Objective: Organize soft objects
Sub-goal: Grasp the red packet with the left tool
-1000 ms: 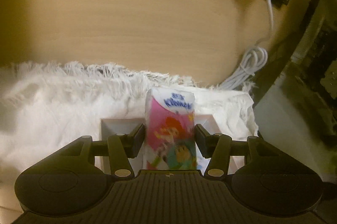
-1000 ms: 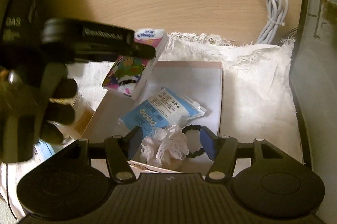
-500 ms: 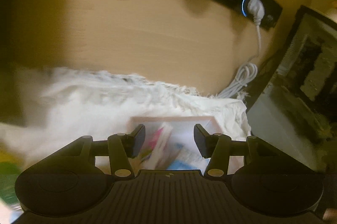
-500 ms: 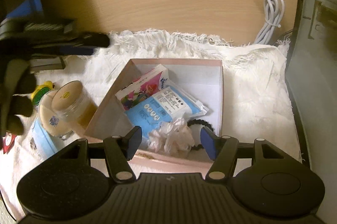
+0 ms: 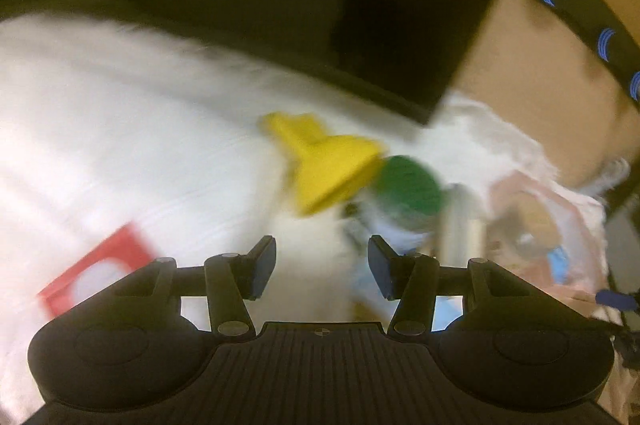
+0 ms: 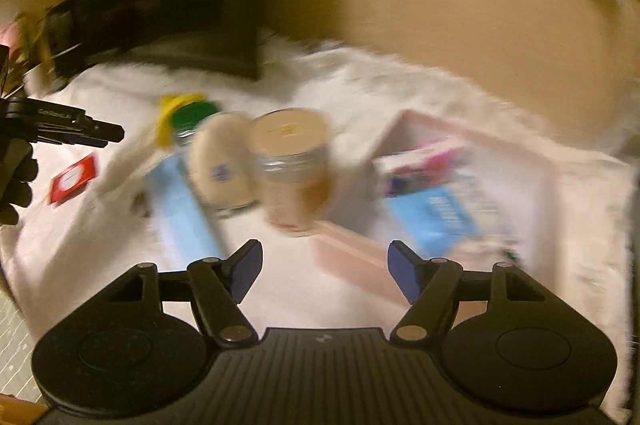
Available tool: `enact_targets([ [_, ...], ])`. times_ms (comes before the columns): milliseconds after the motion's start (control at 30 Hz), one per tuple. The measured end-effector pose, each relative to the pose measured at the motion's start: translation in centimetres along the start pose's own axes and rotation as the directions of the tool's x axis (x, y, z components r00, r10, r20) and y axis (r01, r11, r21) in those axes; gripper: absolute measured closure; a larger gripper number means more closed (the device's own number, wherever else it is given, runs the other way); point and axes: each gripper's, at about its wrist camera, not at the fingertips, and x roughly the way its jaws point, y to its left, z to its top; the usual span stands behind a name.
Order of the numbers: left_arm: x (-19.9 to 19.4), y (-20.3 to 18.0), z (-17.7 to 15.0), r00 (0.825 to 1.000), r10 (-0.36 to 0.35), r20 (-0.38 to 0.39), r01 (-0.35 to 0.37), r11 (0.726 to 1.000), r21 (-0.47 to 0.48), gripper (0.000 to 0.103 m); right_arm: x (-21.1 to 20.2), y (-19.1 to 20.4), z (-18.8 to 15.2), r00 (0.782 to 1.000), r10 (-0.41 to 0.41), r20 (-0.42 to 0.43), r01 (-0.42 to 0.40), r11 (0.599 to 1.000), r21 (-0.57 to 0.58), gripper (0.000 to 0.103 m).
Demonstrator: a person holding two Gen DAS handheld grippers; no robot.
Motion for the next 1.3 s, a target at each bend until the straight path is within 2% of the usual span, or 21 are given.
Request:
enact_targets([
  [133, -1.0, 3.7, -0.8, 0.997, 0.059, 0.040, -0.057, 0.997, -0.050, 0.048, 2.6, 2.8, -0.6, 0.997, 0.048, -0.060, -0.050, 0.998, -0.032, 0.033],
  [267, -2.6, 8.5, -0.8, 0.989, 0.121, 0.089, -0.106, 0.983, -0.149, 0.048, 4.2, 4.7, -1.6, 0.992, 0.063, -0.110, -0.069, 0.996, -0.050, 0.033],
  [400, -2.3, 12.7, -0.6, 0.983, 0.177, 0.051, -0.161, 0.958, -0.236, 0.048, 5.1, 5.8, -2.2, 0.987, 0.062, -0.145, -0.070, 0.996, -0.053, 0.033],
  [500, -1.5, 14.8, -0.9, 0.987, 0.159, 0.012, -0.150, 0.952, -0.266, 0.048, 5.7, 6.3, -2.5, 0.985, 0.063, -0.163, -0.073, 0.996, -0.058, 0.033],
  [600, -0.9, 15.3, -1.2, 0.997, 0.076, -0.007, -0.075, 0.958, -0.277, 0.048, 6.0, 6.3, -2.8, 0.983, 0.064, -0.175, -0.075, 0.995, -0.058, 0.033],
  [700, -0.2, 14.1, -1.5, 0.999, -0.015, -0.033, 0.007, 0.973, -0.232, 0.048, 6.5, 6.1, -3.1, 0.979, 0.064, -0.191, -0.072, 0.997, -0.037, 0.033],
  [800, 0.0, 12.0, -2.1, 0.995, -0.052, -0.088, 0.039, 0.989, -0.142, 0.048, 7.0, 5.6, -3.4, 0.975, 0.068, -0.211, -0.068, 0.998, 0.005, 0.033],
  [833, 0.0, 10.9, -2.5, 0.994, -0.045, -0.104, 0.035, 0.995, -0.091, 0.046, 6.9, 5.5, -3.5, 0.977, 0.069, -0.200, -0.068, 0.998, 0.014, 0.031],
  [933, -0.1, 8.5, -3.3, 0.993, 0.038, -0.114, -0.034, 0.999, 0.036, 0.045, 6.9, 5.6, -3.7, 0.979, 0.074, -0.191, -0.072, 0.997, 0.017, 0.027],
  [1133, -0.7, 6.9, -4.1, 0.989, 0.120, -0.092, -0.121, 0.993, -0.008, 0.044, 7.3, 6.9, -4.2, 0.983, 0.049, -0.175, -0.055, 0.998, -0.032, 0.014],
  [1233, -0.1, 5.6, -4.3, 0.981, 0.177, -0.085, -0.171, 0.983, 0.070, 0.042, 7.4, 7.5, -4.6, 0.985, 0.037, -0.169, -0.050, 0.996, -0.072, 0.009],
  [1300, 0.0, 6.2, -4.3, 0.976, 0.200, -0.085, -0.192, 0.977, 0.093, 0.042, 7.3, 7.5, -4.7, 0.986, 0.040, -0.163, -0.053, 0.996, -0.077, 0.007],
])
